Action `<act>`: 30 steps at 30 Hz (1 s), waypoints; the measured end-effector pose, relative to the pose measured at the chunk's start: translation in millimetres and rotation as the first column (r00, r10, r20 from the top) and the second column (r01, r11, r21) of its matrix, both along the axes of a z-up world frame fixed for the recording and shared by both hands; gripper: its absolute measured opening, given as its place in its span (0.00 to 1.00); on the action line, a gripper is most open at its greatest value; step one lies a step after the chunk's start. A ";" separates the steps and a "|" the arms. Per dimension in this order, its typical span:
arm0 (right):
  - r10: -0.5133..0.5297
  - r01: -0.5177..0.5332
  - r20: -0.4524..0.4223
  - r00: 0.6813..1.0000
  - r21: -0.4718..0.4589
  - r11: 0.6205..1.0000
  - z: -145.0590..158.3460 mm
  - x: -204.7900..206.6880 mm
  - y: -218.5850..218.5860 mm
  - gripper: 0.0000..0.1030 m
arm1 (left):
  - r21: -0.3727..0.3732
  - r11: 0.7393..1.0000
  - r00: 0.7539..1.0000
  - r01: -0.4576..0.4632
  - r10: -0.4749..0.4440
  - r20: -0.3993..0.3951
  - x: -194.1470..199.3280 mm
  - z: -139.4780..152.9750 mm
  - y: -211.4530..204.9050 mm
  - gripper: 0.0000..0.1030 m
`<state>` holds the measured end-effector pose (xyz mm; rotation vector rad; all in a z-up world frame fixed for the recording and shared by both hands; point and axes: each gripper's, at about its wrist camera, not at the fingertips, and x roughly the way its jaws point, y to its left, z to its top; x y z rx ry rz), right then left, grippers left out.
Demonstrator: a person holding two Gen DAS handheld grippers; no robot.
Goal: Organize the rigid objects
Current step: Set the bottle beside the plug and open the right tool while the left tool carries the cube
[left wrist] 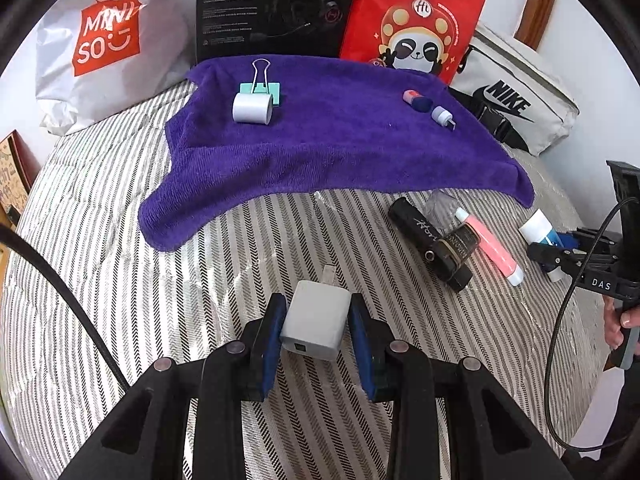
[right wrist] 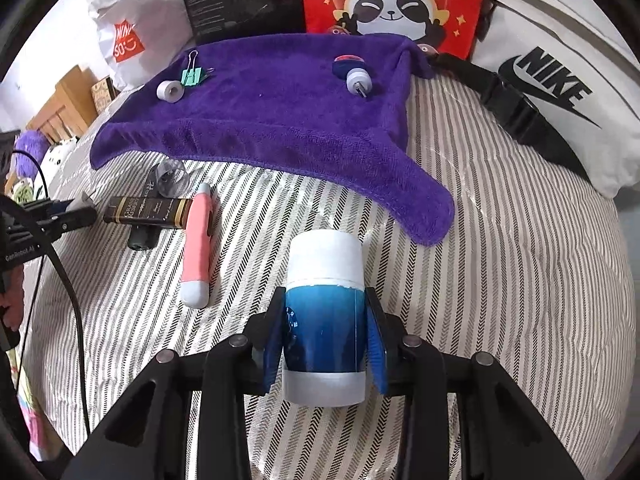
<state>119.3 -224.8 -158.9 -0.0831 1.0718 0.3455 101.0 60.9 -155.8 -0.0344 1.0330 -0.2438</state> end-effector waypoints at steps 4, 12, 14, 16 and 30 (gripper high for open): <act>-0.021 0.021 -0.004 1.000 0.066 0.998 9.3 -0.2 -5.6 0.35 | -0.024 1.000 1.000 -0.015 0.016 0.017 0.2 7.9 8.0 0.30; 0.005 -0.007 0.025 1.000 0.066 0.998 35.2 11.4 4.1 0.35 | -0.049 0.998 0.998 -0.036 0.038 0.044 12.6 23.9 22.4 0.30; 0.024 -0.026 0.028 0.999 0.057 0.998 38.9 15.7 8.7 0.35 | -0.067 0.997 0.998 -0.044 0.047 0.050 18.4 28.3 26.0 0.30; 0.033 -0.035 0.037 0.999 0.052 0.998 43.3 18.9 11.6 0.35 | -0.078 0.996 0.997 -0.052 0.056 0.055 23.2 31.5 28.5 0.30; 0.044 -0.049 0.093 0.995 0.053 0.997 67.6 64.8 24.2 0.35 | -0.069 0.994 0.995 -0.088 0.091 0.049 70.9 42.3 36.1 0.30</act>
